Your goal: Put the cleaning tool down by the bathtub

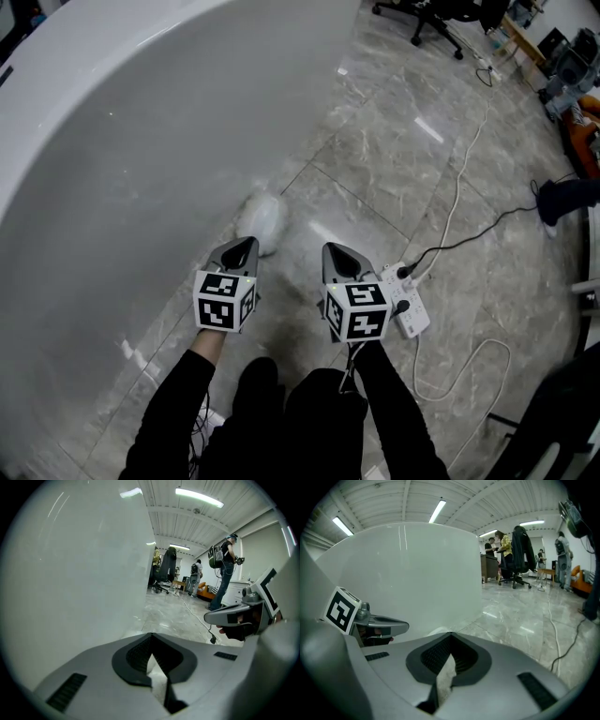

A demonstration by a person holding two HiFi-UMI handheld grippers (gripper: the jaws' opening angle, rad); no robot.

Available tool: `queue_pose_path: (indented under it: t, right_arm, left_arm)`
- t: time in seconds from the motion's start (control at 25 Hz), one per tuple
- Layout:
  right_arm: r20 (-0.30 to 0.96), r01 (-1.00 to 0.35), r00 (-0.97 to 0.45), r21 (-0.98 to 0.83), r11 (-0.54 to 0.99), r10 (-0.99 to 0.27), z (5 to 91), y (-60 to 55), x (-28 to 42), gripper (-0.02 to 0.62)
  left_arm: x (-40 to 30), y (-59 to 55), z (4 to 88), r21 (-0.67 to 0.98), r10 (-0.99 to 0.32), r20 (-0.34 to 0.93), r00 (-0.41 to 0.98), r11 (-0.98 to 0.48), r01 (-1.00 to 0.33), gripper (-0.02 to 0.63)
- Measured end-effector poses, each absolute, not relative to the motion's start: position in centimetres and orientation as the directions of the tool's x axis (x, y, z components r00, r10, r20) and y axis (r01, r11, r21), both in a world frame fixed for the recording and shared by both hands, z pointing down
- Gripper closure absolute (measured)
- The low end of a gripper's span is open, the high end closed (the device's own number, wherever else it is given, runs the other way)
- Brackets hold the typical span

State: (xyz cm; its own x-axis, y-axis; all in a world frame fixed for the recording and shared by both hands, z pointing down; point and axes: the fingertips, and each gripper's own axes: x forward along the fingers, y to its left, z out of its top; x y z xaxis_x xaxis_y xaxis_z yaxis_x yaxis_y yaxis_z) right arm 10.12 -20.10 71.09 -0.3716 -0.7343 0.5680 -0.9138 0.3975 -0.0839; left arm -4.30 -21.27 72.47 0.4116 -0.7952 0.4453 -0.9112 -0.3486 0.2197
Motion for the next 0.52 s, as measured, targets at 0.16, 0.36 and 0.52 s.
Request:
queue_pose_path:
  t: [0.16,0.36,0.52]
  right_arm:
    - [0.571,-0.913,-0.371,-0.079,0.401,-0.733,71.08,-20.18,10.39,0.595]
    - [0.567,-0.910,-0.377,-0.077,0.408,-0.733,71.05,-20.33,10.01,0.595]
    - [0.560,-0.907,-0.382,-0.076,0.413,-0.735,70.97,-20.38,9.40,0.595]
  left_arm:
    - [-4.05,-21.68,72.24,0.215,-0.797,0.440,0.413,-0.353,-0.911,0.598]
    - [-4.13,-22.00,72.12,0.209,-0.799,0.436,0.413,-0.357,-0.911,0.597]
    - [-4.51,-22.19,71.97,0.202,-0.801,0.434,0.412,-0.359,-0.911,0.597]
